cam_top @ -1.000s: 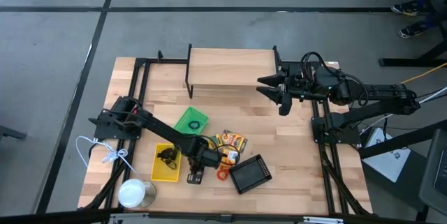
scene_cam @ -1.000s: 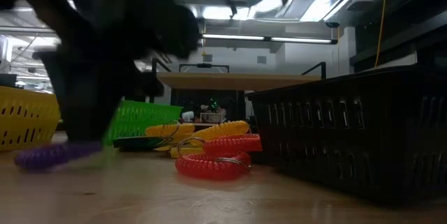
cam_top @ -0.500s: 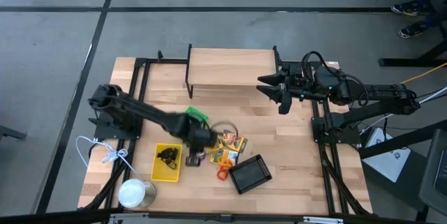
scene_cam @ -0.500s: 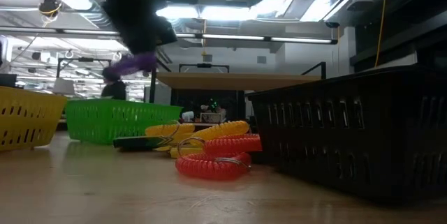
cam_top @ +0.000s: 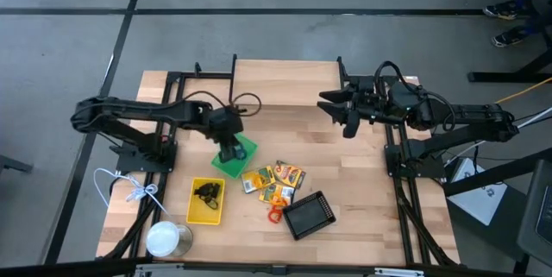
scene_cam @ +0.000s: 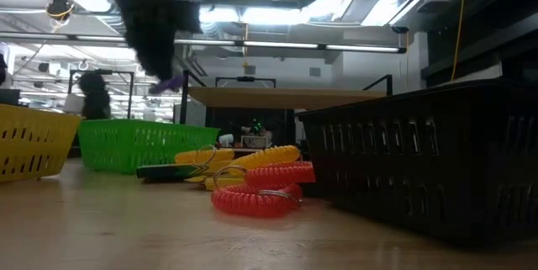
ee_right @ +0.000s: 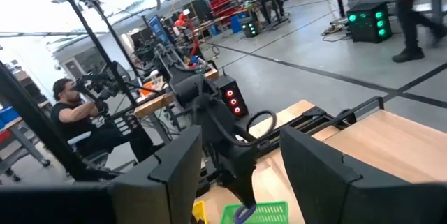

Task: Pick & Place Office Desk Supplies
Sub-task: Put the violet spring keychain into the green basket, then put the yellow spring keychain into the green basket

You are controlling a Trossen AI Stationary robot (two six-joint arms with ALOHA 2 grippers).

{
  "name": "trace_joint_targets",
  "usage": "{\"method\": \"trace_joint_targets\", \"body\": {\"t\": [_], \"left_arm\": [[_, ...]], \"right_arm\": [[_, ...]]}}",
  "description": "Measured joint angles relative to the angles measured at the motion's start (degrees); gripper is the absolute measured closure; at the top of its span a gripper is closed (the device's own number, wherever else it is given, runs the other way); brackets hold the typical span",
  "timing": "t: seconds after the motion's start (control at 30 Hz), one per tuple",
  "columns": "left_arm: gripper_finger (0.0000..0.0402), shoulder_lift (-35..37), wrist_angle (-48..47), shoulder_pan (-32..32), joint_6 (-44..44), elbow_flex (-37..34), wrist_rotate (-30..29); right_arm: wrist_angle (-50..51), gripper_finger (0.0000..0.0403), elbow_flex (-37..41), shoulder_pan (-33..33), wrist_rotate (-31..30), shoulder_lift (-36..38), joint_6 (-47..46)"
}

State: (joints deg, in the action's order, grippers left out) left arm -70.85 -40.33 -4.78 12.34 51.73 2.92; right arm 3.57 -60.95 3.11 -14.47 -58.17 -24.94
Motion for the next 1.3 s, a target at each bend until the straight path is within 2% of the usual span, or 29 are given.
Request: {"method": "trace_joint_targets", "body": {"t": [0.17,0.33,0.53,0.67,0.8,0.9,1.03,1.3], "left_arm": [[0.0372,0.3,4.7,-2.4,0.4,-6.2,4.8],[0.0326,-1.5,6.9,-2.5,1.8,-9.0,6.4],[0.0252,-1.2,6.2,-2.5,1.7,-8.9,4.4],[0.0225,-1.1,7.5,-1.6,1.8,-4.4,4.3],[0.0224,-1.3,13.6,0.9,-1.4,1.5,4.2],[0.0231,-3.5,12.6,2.2,-3.6,5.7,2.8],[0.0243,-9.9,6.7,3.7,-7.1,9.6,1.8],[0.0253,-24.4,5.7,8.7,-16.4,17.2,3.9]], "right_arm": [[-0.2,0.0206,0.0,0.0,-2.4,0.0,-0.1],[-0.2,0.0206,0.0,0.0,-5.1,0.0,-0.3],[-0.2,0.0206,0.0,0.0,-6.4,0.0,-1.6],[-0.2,0.0206,0.0,0.0,-6.8,0.0,-1.6],[-0.2,0.0206,0.0,0.0,-7.4,0.0,-1.6],[-0.2,0.0206,0.0,0.0,-7.4,0.0,-1.2],[-0.1,0.0206,0.0,0.0,-7.4,0.0,-0.8],[0.4,0.0206,0.0,0.0,-7.0,0.0,-0.1]]}}
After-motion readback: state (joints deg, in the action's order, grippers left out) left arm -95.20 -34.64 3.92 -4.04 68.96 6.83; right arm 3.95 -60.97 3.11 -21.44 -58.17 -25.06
